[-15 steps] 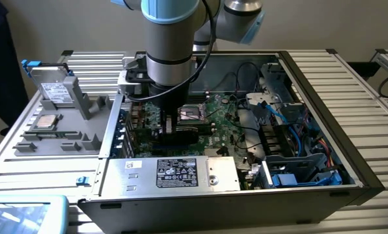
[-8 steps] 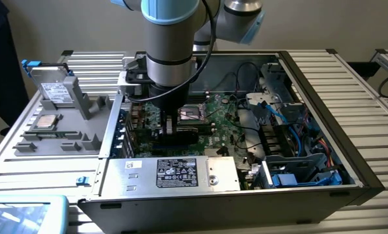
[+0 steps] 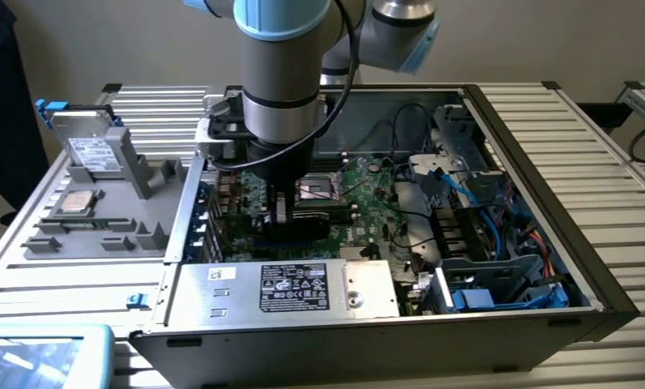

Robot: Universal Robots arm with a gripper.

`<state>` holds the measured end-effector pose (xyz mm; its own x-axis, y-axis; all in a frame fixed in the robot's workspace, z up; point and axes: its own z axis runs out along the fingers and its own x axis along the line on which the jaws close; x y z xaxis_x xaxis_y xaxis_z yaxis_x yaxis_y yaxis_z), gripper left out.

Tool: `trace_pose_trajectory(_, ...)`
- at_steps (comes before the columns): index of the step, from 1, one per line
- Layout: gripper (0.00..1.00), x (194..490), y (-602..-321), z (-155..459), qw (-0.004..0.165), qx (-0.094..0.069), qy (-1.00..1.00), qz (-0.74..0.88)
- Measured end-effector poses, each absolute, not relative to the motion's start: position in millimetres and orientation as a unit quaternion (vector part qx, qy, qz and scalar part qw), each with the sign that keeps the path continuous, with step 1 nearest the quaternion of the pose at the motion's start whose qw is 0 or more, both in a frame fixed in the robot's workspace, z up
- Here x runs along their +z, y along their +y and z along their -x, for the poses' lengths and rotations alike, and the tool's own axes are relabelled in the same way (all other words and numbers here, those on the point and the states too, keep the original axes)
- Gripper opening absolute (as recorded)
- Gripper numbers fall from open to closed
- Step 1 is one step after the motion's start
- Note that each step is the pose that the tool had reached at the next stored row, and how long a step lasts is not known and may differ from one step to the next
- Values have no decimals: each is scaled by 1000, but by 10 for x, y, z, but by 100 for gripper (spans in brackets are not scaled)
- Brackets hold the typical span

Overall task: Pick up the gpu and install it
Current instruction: 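Insert the gpu into the slot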

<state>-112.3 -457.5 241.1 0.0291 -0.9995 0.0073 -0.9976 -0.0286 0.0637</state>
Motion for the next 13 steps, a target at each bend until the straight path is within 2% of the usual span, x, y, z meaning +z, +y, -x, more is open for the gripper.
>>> trace_pose_trajectory(13,28,2406,-4575,1124,24,-19,-705,-708)
